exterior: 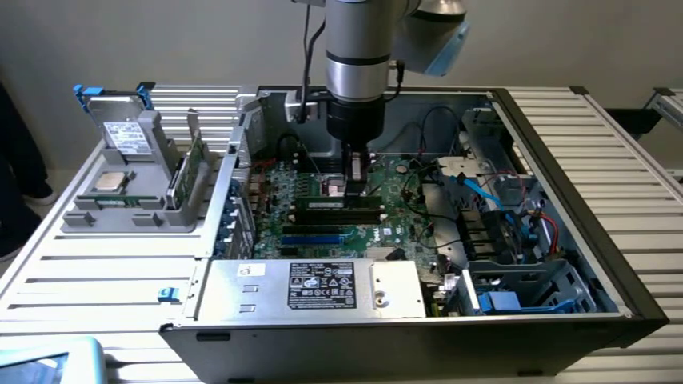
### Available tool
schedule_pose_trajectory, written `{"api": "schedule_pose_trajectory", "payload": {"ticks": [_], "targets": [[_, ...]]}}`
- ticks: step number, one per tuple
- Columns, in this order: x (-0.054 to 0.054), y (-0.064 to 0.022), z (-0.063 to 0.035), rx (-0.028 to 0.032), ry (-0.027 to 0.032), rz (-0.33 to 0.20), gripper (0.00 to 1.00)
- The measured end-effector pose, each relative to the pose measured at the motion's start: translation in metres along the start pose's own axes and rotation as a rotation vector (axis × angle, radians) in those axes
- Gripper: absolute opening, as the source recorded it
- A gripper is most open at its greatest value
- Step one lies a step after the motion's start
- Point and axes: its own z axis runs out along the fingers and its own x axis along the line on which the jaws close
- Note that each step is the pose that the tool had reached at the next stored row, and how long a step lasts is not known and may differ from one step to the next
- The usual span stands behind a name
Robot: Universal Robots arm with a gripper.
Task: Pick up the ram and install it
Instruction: 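Insert the ram into the slot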
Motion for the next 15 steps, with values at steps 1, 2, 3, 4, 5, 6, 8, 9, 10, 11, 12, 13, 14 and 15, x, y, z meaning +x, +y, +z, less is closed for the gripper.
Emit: {"api": "schedule_pose_trajectory", "payload": {"ticks": [1, 2, 3, 4, 5, 6, 8, 9, 10, 11, 12, 13, 14, 15], "targets": [[0.0, 0.0006, 0.0001, 0.0025, -0.0002, -0.001, 0.14], [0.0, 0.0011, 0.0001, 0.0048, -0.0003, -0.002, 0.14], [0.0, 0.0014, 0.0001, 0.0067, -0.0004, -0.002, 0.14], [0.0, 0.0015, 0.0002, 0.0079, -0.0003, -0.002, 0.14], [0.0, 0.0015, 0.0003, 0.0084, -0.0003, -0.002, 0.14], [0.0, 0.0016, 0.0004, 0.0085, -0.0003, -0.003, 0.14], [0.0, 0.0016, 0.001, 0.0086, -0.0003, -0.003, 0.14], [0.0, 0.0016, 0.0014, 0.0087, -0.0003, -0.004, 0.14], [-0.0001, 0.0016, 0.0018, 0.0088, -0.0003, -0.004, 0.14], [-0.0002, 0.0016, 0.0023, 0.0089, -0.0004, -0.005, 0.14], [-0.0002, 0.0016, 0.0028, 0.0089, -0.0003, -0.005, 0.14], [-0.0003, 0.0016, 0.0033, 0.009, -0.0004, -0.006, 0.14], [-0.0003, 0.0016, 0.0039, 0.0093, -0.0003, -0.006, 0.14], [-0.0004, 0.0016, 0.0045, 0.0096, -0.0003, -0.006, 0.14]]}}
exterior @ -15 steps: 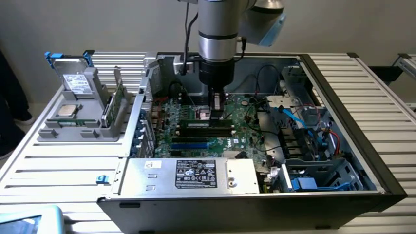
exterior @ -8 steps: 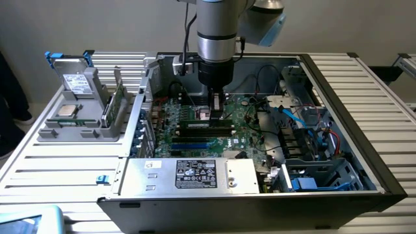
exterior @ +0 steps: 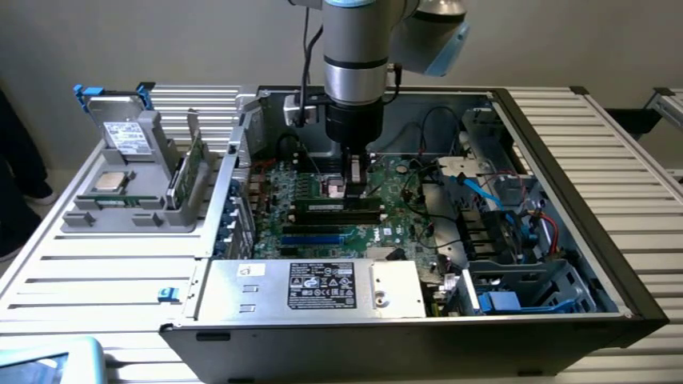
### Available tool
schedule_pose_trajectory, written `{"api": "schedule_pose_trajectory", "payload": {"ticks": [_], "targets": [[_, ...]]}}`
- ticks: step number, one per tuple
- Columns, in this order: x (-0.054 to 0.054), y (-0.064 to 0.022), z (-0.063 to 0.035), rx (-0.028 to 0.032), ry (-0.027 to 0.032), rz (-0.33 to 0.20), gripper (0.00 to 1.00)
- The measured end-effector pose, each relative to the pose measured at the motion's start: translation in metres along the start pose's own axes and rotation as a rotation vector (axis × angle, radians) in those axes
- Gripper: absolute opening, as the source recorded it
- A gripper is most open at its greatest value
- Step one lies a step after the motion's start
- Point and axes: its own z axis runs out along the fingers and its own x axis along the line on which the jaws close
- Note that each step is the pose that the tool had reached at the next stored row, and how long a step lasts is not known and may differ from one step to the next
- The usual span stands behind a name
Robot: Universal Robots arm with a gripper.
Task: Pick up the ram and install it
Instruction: 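Insert the ram into the slot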
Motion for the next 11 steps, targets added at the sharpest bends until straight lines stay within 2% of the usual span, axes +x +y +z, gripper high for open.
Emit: {"api": "schedule_pose_trajectory", "payload": {"ticks": [11], "targets": [[-0.0004, 0.0001, 0.0038, 0.0024, 0.0001, -0.002, 0.14]]}}
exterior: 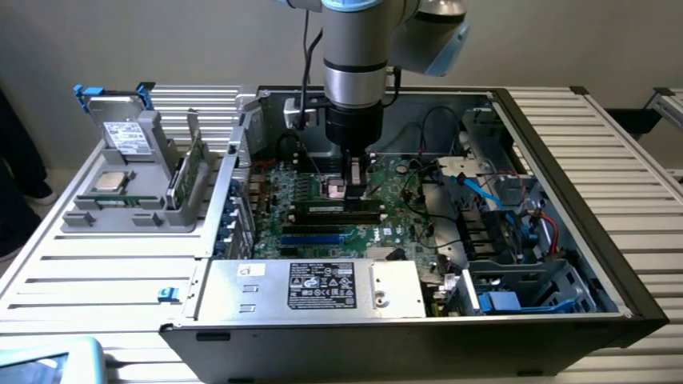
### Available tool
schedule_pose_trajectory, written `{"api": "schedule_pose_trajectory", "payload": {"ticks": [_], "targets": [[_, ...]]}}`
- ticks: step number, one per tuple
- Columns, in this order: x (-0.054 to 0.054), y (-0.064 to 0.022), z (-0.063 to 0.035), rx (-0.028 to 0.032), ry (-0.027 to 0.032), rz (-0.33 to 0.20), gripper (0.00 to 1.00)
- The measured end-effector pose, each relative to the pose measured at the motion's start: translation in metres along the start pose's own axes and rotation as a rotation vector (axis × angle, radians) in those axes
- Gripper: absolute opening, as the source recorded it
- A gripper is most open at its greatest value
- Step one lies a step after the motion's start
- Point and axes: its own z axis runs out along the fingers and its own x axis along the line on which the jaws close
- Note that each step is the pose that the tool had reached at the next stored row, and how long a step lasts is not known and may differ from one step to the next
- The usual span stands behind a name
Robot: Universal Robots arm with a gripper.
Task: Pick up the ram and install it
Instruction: 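Insert the ram into the slot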
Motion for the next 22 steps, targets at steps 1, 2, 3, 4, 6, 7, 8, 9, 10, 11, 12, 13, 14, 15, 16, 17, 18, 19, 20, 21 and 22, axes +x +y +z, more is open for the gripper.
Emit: {"api": "schedule_pose_trajectory", "payload": {"ticks": [1, 2, 3, 4, 6, 7, 8, 9, 10, 11, 12, 13, 14, 15, 16, 17, 18, 19, 20, 21, 22], "targets": [[0.0, 0.0, 0.0001, 0.0001, -0.0001, 0.0, 0.14], [-0.0001, 0.0, 0.0004, 0.0001, -0.0003, 0.0, 0.14], [-0.0001, 0.0, 0.0008, 0.0003, -0.0004, 0.0, 0.14], [-0.0001, 0.0, 0.001, 0.0001, -0.0001, 0.0, 0.14], [-0.0001, 0.0, 0.0014, 0.0, 0.0001, 0.0, 0.14], [-0.0001, 0.0001, 0.0016, 0.0, 0.0, 0.0, 0.14], [-0.0001, 0.0001, 0.0018, 0.0, -0.0001, 0.0, 0.14], [-0.0002, 0.0001, 0.0023, 0.0001, -0.0002, 0.0, 0.14], [-0.0002, 0.0, 0.0027, 0.0001, -0.0002, 0.0, 0.14], [-0.0002, 0.0001, 0.003, 0.0001, -0.0001, 0.0, 0.14], [-0.0002, 0.0001, 0.0032, 0.0, 0.0001, 0.0, 0.14], [-0.0002, 0.0001, 0.0034, 0.0, 0.0002, 0.0, 0.14], [-0.0002, 0.0001, 0.0035, -0.0001, 0.0002, 0.0, 0.14], [-0.0002, 0.0001, 0.0037, 0.0, 0.0001, 0.0, 0.14], [-0.0002, 0.0001, 0.0039, 0.0, 0.0, 0.0, 0.14], [-0.0002, 0.0001, 0.004, 0.0, 0.0001, 0.0, 0.14], [-0.0002, 0.0001, 0.0041, 0.0, 0.0001, 0.0, 0.14], [-0.0001, 0.0001, 0.0042, 0.0, 0.0002, 0.0, 0.14], [-0.0001, 0.0001, 0.0043, 0.0, 0.0, 0.0, 0.14], [0.0, 0.0001, 0.0045, 0.0002, -0.0001, 0.0, 0.14], [0.0, 0.0001, 0.0045, 0.0001, -0.0001, 0.0, 0.14]]}}
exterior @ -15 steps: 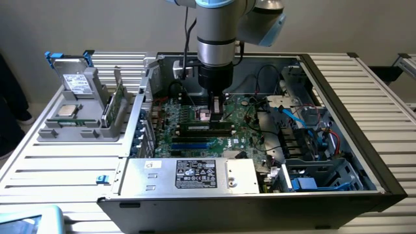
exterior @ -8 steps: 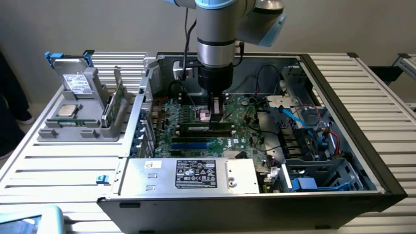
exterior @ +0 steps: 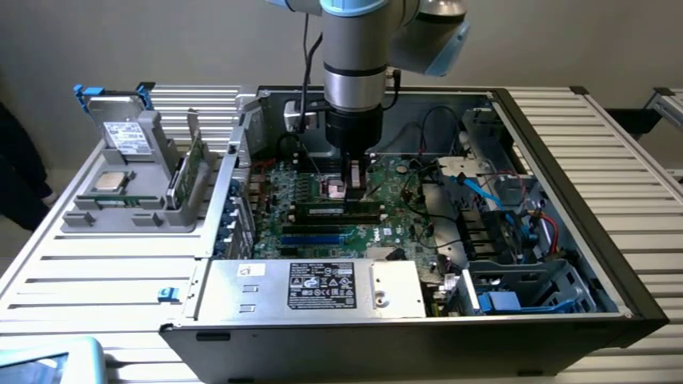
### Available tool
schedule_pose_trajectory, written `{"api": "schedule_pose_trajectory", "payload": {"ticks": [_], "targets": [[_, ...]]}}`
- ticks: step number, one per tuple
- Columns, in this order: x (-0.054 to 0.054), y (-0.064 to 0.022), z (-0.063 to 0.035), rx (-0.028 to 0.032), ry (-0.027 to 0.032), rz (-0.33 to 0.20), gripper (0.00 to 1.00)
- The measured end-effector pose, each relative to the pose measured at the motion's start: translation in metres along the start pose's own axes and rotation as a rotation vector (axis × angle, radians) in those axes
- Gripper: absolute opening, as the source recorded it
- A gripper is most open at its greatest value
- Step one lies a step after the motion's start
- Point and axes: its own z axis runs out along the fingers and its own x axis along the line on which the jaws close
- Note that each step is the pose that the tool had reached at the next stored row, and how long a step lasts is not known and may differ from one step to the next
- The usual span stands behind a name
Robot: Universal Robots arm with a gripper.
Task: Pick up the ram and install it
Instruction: 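Insert the ram into the slot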
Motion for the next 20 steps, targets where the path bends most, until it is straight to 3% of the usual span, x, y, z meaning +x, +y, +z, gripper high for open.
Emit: {"api": "schedule_pose_trajectory", "payload": {"ticks": [20], "targets": [[0.0004, 0.0012, 0.0032, 0.0001, 0.0003, 0.0, 0.14]]}}
